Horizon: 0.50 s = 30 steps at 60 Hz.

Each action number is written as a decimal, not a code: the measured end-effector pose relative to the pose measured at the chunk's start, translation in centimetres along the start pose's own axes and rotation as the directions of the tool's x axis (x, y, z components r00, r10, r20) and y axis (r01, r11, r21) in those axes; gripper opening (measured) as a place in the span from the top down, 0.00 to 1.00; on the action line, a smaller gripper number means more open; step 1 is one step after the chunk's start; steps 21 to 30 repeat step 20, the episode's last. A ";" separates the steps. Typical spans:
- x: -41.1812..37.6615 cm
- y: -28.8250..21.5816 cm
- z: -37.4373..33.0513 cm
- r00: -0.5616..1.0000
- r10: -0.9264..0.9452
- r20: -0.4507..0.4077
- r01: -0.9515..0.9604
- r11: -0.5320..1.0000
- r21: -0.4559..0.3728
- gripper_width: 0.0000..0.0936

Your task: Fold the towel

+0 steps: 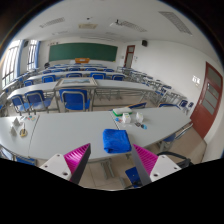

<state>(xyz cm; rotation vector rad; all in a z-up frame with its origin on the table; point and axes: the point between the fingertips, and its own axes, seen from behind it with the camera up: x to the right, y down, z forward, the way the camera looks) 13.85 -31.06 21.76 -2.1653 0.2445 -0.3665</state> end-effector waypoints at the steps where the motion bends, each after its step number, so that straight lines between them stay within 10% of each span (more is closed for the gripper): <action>1: -0.4 -0.1 -1.0 1.000 -0.001 -0.003 0.001 1.000 0.005 0.09; 30: -2.1 0.9 -6.7 1.000 -0.019 -0.019 0.020 0.999 0.032 0.09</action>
